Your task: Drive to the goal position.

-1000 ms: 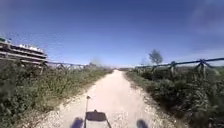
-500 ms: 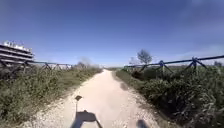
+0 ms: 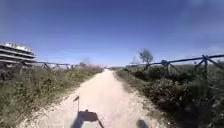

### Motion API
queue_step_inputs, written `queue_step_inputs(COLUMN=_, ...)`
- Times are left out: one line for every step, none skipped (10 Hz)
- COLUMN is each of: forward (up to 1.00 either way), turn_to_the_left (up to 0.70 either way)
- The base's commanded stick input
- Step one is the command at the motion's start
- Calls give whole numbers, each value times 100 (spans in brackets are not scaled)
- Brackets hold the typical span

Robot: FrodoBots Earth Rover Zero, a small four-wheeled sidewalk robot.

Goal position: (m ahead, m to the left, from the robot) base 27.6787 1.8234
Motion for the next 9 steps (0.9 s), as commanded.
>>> queue_step_inputs(forward=50, turn_to_the_left=0)
queue_step_inputs(forward=50, turn_to_the_left=0)
queue_step_inputs(forward=50, turn_to_the_left=0)
queue_step_inputs(forward=50, turn_to_the_left=0)
queue_step_inputs(forward=50, turn_to_the_left=0)
queue_step_inputs(forward=50, turn_to_the_left=0)
queue_step_inputs(forward=50, turn_to_the_left=0)
queue_step_inputs(forward=50, turn_to_the_left=0)
queue_step_inputs(forward=50, turn_to_the_left=0)
